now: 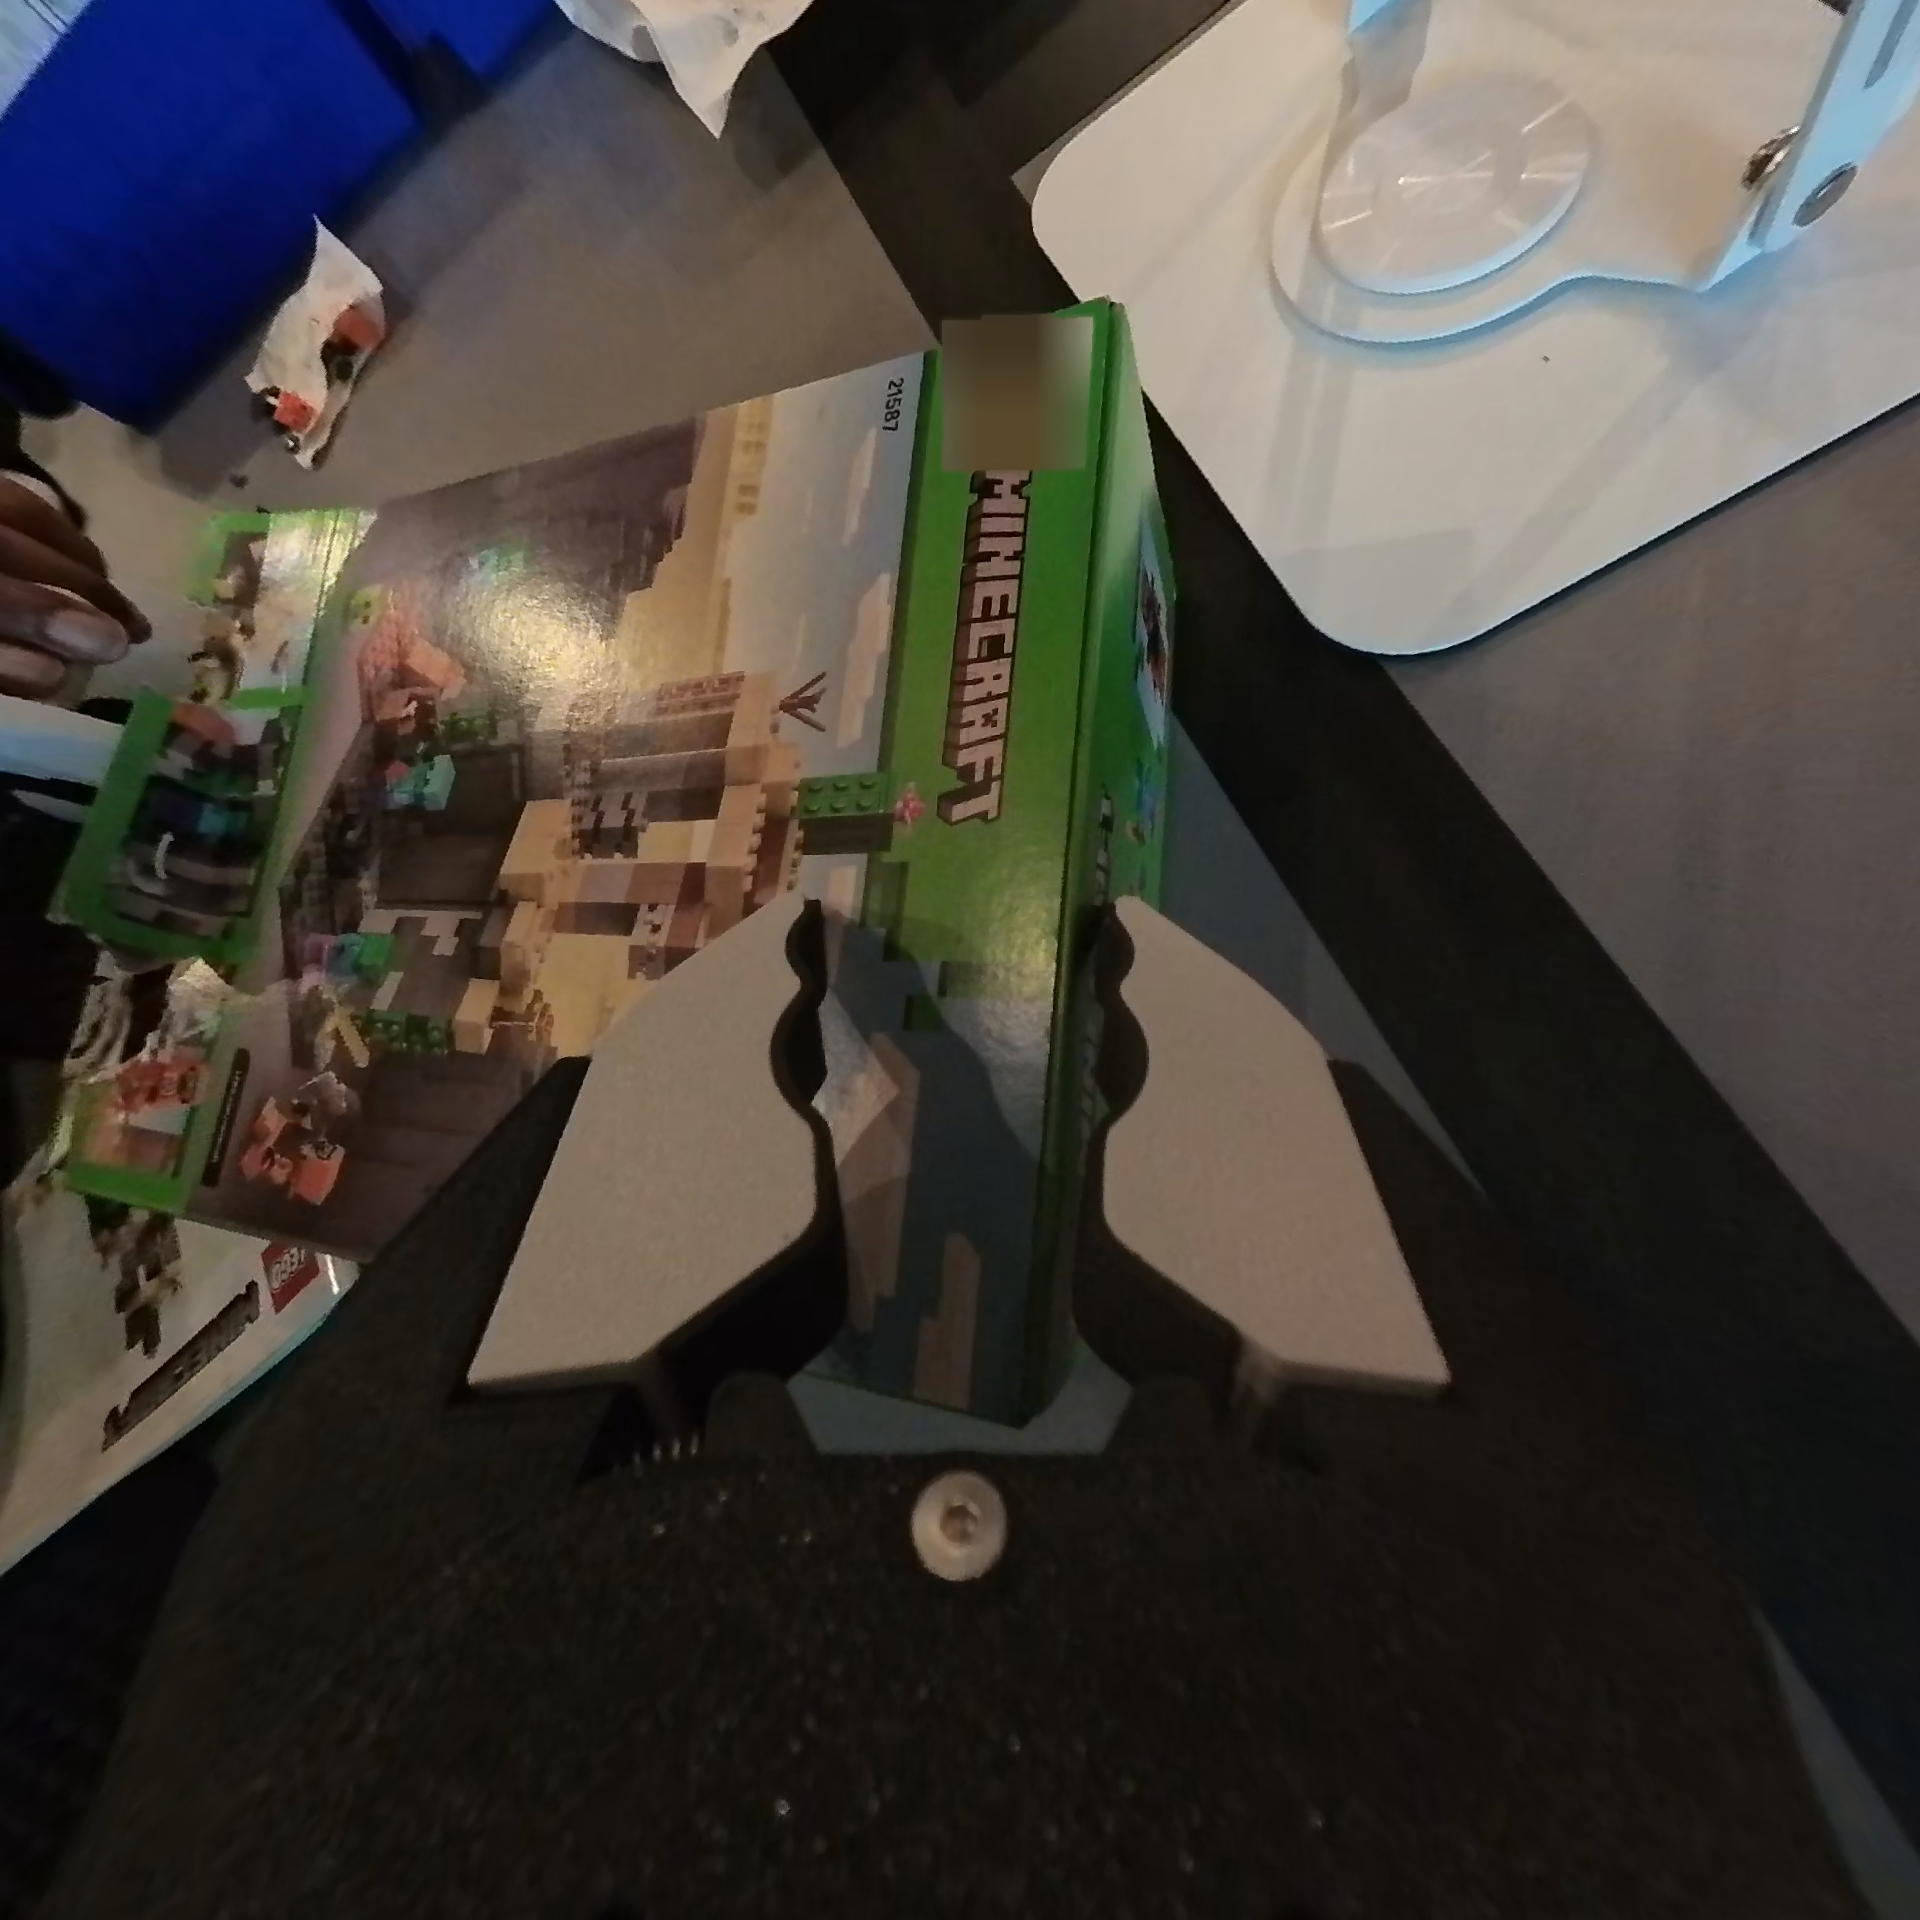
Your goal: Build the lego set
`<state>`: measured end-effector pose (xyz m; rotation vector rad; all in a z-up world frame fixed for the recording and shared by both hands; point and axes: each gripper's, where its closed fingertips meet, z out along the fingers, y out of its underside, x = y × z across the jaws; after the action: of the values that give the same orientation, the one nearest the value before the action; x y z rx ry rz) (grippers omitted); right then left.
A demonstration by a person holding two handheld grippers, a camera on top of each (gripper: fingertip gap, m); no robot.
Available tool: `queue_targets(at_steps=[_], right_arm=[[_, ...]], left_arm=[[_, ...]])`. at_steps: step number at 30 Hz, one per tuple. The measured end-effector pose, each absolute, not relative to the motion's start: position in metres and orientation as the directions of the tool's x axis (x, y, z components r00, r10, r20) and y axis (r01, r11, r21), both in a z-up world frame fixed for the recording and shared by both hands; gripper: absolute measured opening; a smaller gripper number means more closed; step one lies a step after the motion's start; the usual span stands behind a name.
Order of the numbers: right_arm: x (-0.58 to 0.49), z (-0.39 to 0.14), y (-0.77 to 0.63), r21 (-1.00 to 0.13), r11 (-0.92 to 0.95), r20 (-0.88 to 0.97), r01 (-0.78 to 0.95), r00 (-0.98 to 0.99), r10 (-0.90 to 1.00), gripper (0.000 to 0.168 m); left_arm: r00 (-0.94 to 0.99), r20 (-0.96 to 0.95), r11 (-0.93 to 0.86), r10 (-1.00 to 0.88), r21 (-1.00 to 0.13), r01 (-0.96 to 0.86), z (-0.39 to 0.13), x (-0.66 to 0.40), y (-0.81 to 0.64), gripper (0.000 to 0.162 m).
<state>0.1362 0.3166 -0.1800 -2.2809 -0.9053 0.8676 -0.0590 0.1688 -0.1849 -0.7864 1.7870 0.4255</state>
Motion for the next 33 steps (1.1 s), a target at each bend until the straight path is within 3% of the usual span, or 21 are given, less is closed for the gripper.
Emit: queue_targets(at_steps=[8, 13, 17, 25, 30, 33], right_arm=[[0.130, -0.180, 0.316, -0.660, -0.625, -0.363, 0.417, 0.551, 0.751, 0.050], [0.130, -0.181, 0.316, -0.664, -0.625, -0.365, 0.410, 0.552, 0.750, 0.050], [0.130, -0.181, 0.316, -0.667, -0.630, -0.369, 0.398, 0.558, 0.743, 0.050], [0.130, -0.181, 0.317, -0.665, -0.632, -0.367, 0.398, 0.563, 0.741, 0.050], [0.130, -0.181, 0.317, -0.664, -0.634, -0.364, 0.396, 0.570, 0.737, 0.050], [0.130, -0.181, 0.316, -0.665, -0.634, -0.364, 0.394, 0.570, 0.736, 0.050]], left_arm=[[-0.285, -0.831, 0.693, -0.478, -0.157, -0.703, -0.185, -0.048, 0.177, 0.028], [-0.112, -0.756, 0.534, -0.645, -0.341, -0.774, -0.186, -0.048, 0.179, 0.028], [0.039, -0.746, 0.457, -0.665, -0.447, -0.769, -0.185, -0.048, 0.178, 0.033], [0.054, -0.899, 0.582, -0.434, -0.325, -0.746, -0.167, -0.060, 0.166, 0.029], [0.070, -0.937, 0.640, -0.344, -0.288, -0.713, -0.161, -0.058, 0.154, 0.003], [0.073, -0.942, 0.632, -0.327, -0.276, -0.725, -0.161, -0.054, 0.159, 0.000]])
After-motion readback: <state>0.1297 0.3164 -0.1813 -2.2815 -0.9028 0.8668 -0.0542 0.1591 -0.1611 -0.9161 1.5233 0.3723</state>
